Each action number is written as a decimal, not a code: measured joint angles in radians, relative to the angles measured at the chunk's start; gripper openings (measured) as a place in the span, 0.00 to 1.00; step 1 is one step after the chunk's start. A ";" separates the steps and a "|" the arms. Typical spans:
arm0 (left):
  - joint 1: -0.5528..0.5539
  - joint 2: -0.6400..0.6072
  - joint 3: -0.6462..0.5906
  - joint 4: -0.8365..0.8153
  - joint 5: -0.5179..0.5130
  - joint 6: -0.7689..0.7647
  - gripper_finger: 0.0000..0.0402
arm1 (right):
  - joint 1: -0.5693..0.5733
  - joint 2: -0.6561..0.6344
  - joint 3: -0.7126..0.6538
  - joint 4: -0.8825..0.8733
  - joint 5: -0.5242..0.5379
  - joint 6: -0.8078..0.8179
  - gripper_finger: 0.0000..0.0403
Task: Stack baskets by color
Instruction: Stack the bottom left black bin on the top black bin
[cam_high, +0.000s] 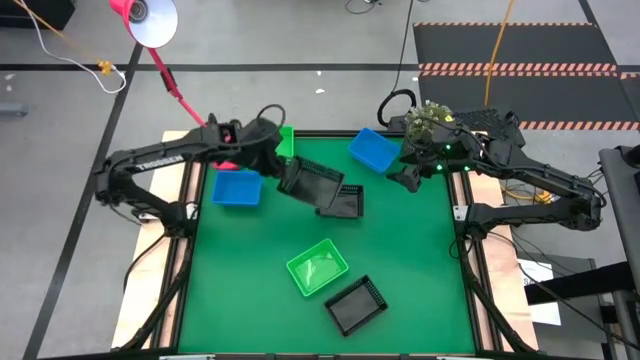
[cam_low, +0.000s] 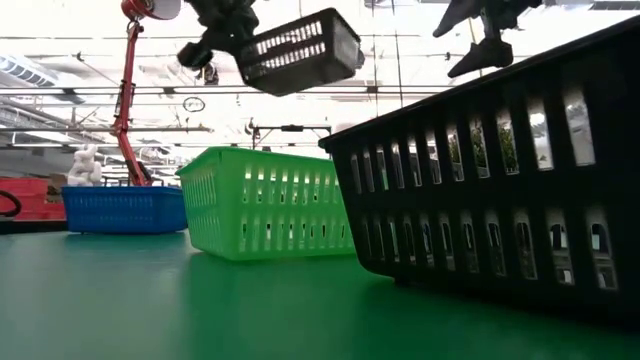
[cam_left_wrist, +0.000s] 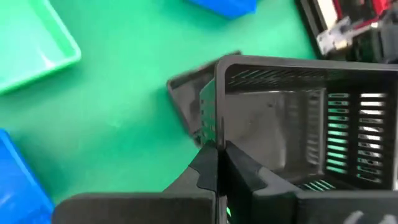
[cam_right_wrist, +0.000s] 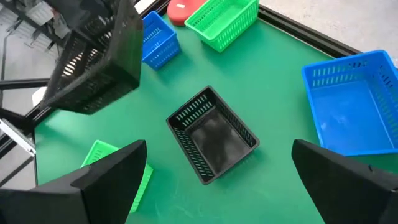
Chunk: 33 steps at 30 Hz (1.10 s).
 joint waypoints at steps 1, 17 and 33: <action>0.009 0.010 0.023 -0.020 0.000 0.000 0.02 | 0.000 0.000 0.000 0.000 0.000 0.003 0.98; 0.069 0.023 0.089 -0.009 -0.048 -0.149 0.02 | 0.000 0.000 0.000 0.000 0.078 0.120 0.98; -0.014 0.023 0.089 0.041 -0.115 -0.426 0.02 | 0.000 0.000 0.000 -0.001 0.018 -0.030 0.98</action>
